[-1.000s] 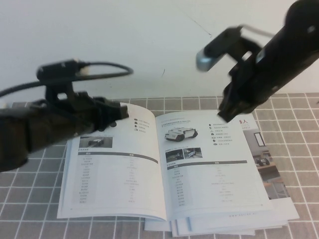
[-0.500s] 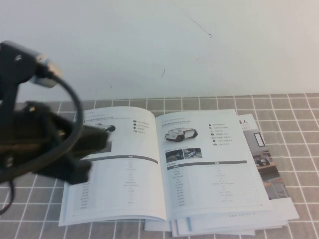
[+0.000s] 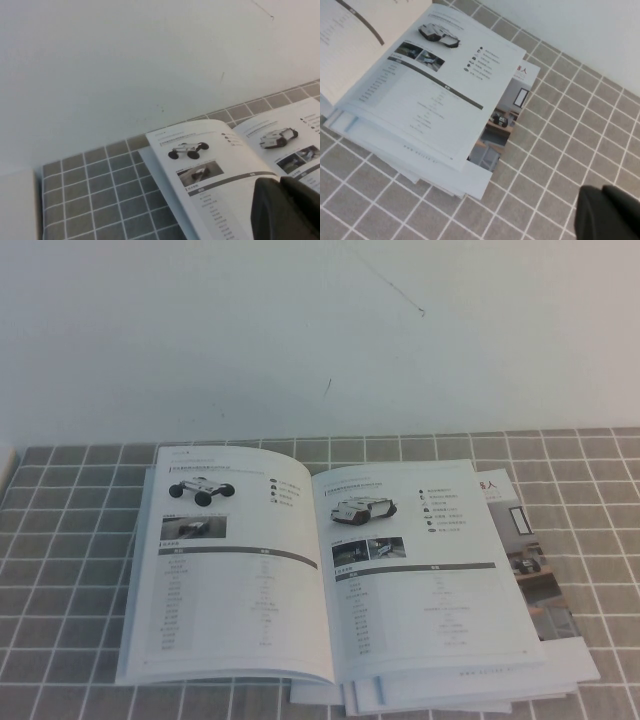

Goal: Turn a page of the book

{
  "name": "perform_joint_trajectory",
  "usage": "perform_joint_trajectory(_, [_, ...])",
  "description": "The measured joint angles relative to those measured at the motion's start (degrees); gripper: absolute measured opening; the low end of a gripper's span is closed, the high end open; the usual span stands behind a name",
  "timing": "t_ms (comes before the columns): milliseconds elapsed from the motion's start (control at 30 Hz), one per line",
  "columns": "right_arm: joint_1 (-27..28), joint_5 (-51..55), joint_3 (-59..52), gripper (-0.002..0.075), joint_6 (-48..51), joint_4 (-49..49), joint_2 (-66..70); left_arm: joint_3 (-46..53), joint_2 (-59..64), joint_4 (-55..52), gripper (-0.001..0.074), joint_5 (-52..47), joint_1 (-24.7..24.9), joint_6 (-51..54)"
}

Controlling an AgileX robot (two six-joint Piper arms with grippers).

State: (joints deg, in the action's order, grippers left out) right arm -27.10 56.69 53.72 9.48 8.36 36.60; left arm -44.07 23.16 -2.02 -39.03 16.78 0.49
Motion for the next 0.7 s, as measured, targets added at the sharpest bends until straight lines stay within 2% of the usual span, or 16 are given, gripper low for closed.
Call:
perform_joint_trajectory(167, [0.00, -6.99, -13.62, -0.0003, -6.56, 3.41, -10.24, 7.74, -8.87, -4.05, -0.0004, 2.69, 0.00, -0.49])
perform_joint_trajectory(367, [0.00, -13.89, -26.01, -0.0003, -10.02, 4.68, -17.93, 13.33, -13.55, -5.18, -0.0004, 3.64, 0.00, -0.49])
perform_joint_trajectory(700, [0.00, -14.73, -30.74, -0.0003, -11.16, 3.07, -19.23, 14.00, -13.89, -4.79, -0.0004, 3.78, 0.00, -0.95])
